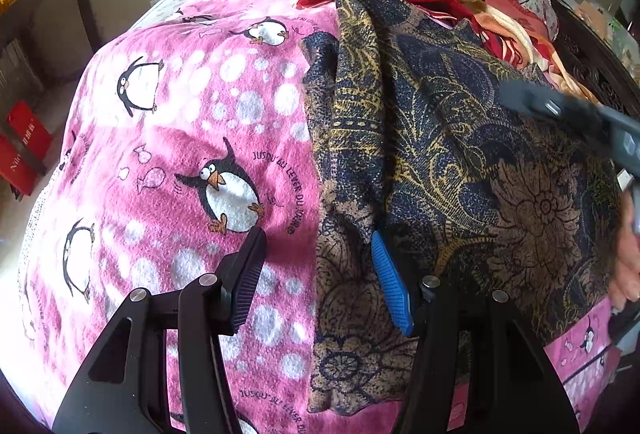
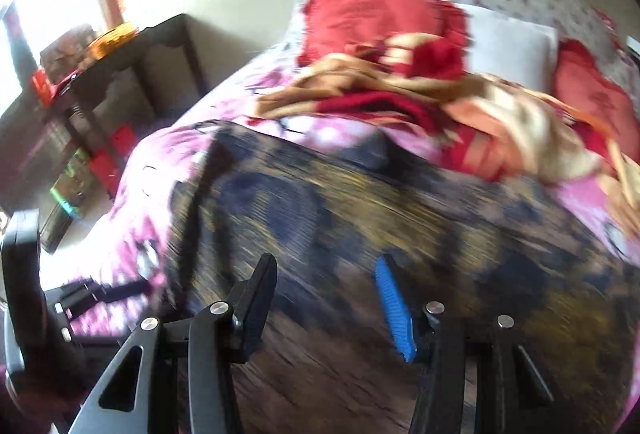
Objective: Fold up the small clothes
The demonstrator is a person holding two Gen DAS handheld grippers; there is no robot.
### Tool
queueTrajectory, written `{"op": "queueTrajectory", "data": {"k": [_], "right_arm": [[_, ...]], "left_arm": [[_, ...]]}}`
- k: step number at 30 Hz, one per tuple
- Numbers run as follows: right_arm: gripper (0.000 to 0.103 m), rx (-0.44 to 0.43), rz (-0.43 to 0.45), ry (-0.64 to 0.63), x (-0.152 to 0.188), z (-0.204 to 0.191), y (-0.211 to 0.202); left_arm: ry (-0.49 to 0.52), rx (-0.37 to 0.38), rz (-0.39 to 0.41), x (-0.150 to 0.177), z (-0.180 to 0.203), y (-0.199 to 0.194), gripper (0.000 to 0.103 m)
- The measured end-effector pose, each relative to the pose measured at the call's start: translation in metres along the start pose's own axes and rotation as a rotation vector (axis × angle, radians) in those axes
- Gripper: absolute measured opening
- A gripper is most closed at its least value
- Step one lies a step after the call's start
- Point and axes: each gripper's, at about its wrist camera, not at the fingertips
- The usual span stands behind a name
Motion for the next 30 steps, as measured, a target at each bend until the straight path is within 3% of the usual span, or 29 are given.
{"op": "queueTrajectory", "data": {"k": [7,14,18,24,30], "right_arm": [[0.049,-0.012,-0.009,-0.037,-0.033,-0.038,0.048],[0.054,0.014,-0.054,0.007,-0.045,-0.038,0.082],[0.055,0.012,-0.083,0.017,-0.053,-0.037,0.082],[0.056,-0.036,-0.027,0.029,-0.045,-0.037,0.047],[0.058,-0.067,-0.052,0.071,-0.031,-0.033,0.047]], "left_arm": [[-0.005,0.015,0.01,0.002,-0.005,0.001,0.056],[-0.01,0.023,0.019,0.0,-0.003,0.003,0.059],[-0.022,0.037,0.016,0.0,-0.004,0.003,0.06],[-0.132,0.19,0.001,0.009,-0.029,-0.006,0.06],[-0.118,0.182,0.003,0.021,-0.029,-0.011,0.06]]}}
Point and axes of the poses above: each gripper's, at about its wrist camera, not at the fingertips, and y roughly the way its jaws point, z to its right, x to its underside, and after that the axes turned 9 degrees about -y, right-handed
